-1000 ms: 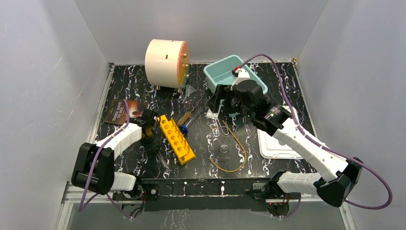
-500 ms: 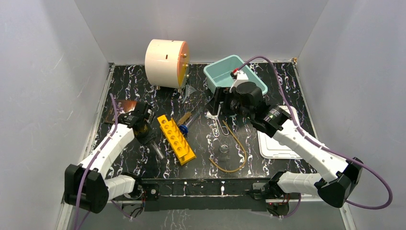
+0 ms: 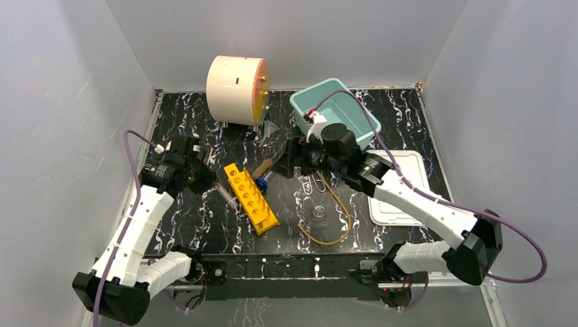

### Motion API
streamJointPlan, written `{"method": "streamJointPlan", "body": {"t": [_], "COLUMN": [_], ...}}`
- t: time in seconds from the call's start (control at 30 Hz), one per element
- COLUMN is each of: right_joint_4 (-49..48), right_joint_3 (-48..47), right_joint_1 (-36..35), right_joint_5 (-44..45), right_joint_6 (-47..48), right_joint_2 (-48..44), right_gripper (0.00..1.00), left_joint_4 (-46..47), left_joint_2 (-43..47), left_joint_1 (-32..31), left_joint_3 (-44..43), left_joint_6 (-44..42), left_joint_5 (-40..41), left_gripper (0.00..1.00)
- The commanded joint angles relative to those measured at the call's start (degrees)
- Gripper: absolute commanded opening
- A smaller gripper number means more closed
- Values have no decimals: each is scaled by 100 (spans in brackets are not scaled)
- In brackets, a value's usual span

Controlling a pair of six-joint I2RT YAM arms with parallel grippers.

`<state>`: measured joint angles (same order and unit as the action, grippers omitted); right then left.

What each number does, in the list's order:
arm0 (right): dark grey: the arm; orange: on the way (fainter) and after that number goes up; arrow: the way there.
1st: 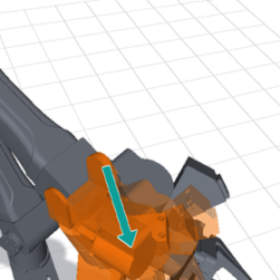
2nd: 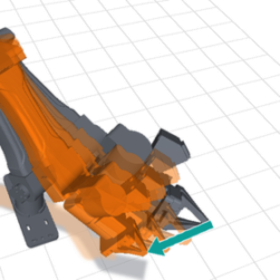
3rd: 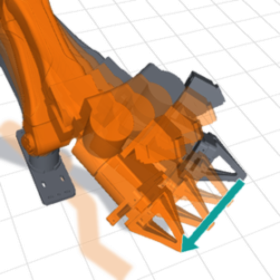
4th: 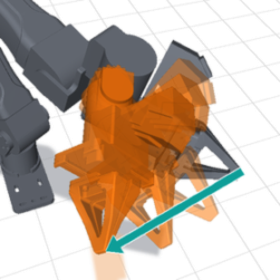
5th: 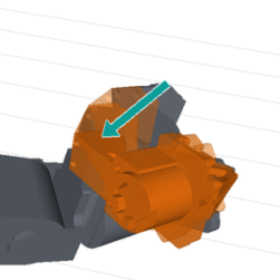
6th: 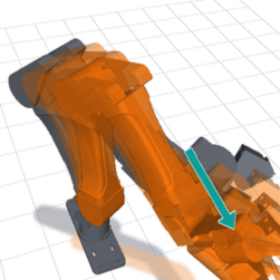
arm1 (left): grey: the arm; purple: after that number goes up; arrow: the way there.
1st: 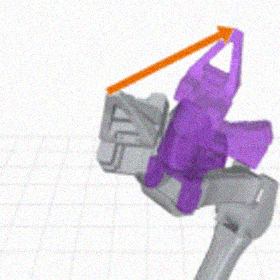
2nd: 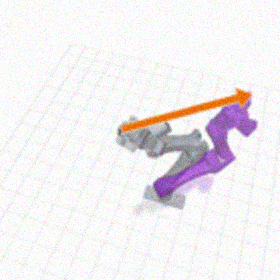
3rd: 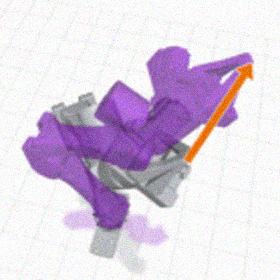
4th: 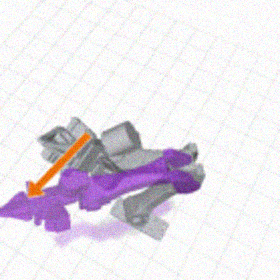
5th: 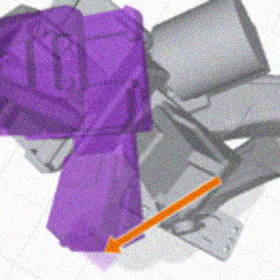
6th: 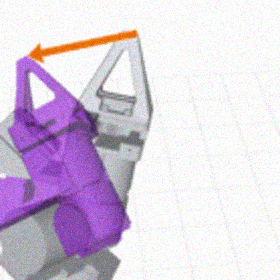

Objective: Organize the chemistry lab equipment

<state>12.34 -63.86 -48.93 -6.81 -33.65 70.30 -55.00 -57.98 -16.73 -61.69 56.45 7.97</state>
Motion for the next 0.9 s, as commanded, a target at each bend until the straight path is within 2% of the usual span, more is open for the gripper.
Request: {"method": "streamJointPlan", "body": {"t": [0.0, 0.1, 0.3, 0.47, 0.87], "right_joint_4": [-629, -741, -905, -1026, -941], "right_joint_3": [-251, -442, -841, -954, -1183], "right_joint_1": [-298, -474, -651, -657, -673], "right_joint_5": [-559, -752, -1212, -1299, -1233], "right_joint_6": [-66, -125, -306, -552, -825], "right_joint_2": [446, 809, 1420, 1732, 2308], "right_gripper": [92, 93, 93, 92, 81], "left_joint_4": [35, 378, 1016, 1296, 1518], "left_joint_2": [53, -101, -459, -673, -947], "left_joint_1": [-23, -23, -21, -23, -17], "left_joint_3": [-300, -342, -308, -299, -338], "left_joint_6": [15, -47, -114, -124, -116], "left_joint_5": [-743, -1262, -1793, -1970, -2222], "left_gripper": [16, 16, 16, 16, 16]}}
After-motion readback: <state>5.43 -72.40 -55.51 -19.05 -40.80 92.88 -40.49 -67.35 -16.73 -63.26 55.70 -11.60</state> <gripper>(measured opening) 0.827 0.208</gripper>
